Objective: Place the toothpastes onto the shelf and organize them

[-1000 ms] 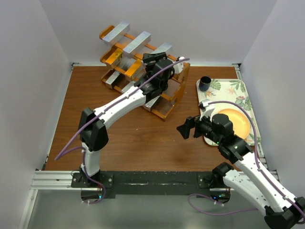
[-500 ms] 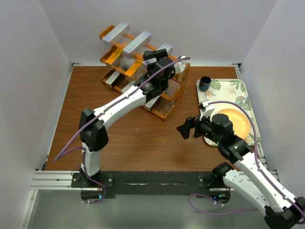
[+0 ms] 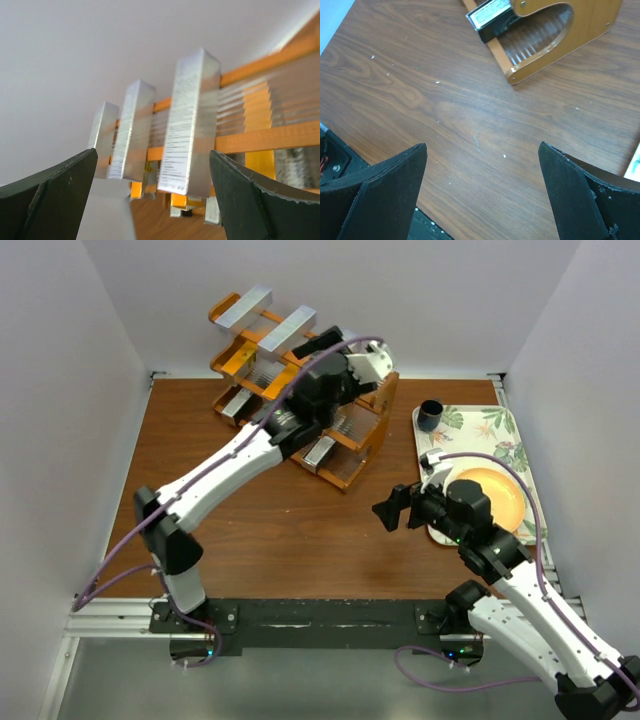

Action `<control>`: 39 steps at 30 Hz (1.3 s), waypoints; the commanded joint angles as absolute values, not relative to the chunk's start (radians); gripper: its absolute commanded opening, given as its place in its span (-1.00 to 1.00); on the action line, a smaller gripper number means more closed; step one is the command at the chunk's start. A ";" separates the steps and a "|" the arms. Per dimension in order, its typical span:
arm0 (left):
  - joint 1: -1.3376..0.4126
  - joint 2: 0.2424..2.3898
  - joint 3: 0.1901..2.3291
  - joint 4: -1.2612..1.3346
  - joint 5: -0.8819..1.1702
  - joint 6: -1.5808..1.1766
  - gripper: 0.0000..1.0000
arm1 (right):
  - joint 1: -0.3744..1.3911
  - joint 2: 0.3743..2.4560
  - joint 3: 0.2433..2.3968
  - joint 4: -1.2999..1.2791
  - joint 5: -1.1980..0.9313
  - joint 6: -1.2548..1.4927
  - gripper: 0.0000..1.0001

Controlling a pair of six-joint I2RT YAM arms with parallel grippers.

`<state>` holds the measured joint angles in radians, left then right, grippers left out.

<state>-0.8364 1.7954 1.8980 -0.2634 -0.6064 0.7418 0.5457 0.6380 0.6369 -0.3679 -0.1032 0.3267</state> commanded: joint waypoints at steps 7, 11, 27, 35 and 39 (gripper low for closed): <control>-0.839 1.259 1.524 -0.114 -0.625 0.370 1.00 | 0.548 0.584 0.698 -0.436 0.060 0.308 0.97; -0.827 1.085 1.341 -0.152 -0.707 0.244 1.00 | 0.546 0.568 0.713 -0.460 0.145 0.316 0.97; -0.764 0.457 0.830 -0.638 -0.888 -0.382 1.00 | 0.548 0.410 0.828 -0.658 0.541 0.319 0.97; -0.764 0.200 0.801 -0.683 -0.813 -0.410 1.00 | 0.548 0.288 0.807 -0.664 0.659 0.290 0.97; -0.764 0.132 0.746 -0.623 -0.804 -0.397 1.00 | 0.546 0.253 0.787 -0.650 0.670 0.285 0.97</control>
